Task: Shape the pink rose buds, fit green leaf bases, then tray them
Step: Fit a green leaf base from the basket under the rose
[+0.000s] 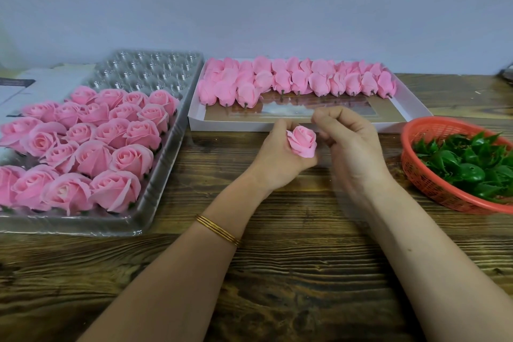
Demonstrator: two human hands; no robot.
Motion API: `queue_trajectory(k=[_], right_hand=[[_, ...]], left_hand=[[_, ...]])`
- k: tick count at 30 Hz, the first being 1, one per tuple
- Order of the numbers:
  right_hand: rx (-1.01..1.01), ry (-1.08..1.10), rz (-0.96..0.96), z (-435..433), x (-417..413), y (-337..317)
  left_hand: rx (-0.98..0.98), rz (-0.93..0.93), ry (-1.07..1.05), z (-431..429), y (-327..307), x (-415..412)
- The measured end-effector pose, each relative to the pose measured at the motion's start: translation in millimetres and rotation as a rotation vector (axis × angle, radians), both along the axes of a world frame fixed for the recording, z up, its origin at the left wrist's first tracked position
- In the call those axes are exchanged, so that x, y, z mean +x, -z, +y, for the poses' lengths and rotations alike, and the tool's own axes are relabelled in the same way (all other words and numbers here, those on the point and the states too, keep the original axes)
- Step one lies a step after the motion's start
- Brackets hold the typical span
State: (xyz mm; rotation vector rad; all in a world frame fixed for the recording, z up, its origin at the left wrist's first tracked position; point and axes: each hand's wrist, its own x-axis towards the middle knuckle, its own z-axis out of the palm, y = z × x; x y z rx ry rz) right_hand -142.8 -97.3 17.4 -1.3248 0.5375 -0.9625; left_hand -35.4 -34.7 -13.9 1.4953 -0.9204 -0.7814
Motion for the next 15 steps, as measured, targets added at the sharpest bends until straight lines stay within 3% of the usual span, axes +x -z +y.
queue_trajectory(k=[15], right_hand=[[0.041, -0.174, 0.067, 8.0, 5.3, 2.7]], left_hand=[[0.007, 0.048, 0.024, -2.6, -6.1, 0.2]])
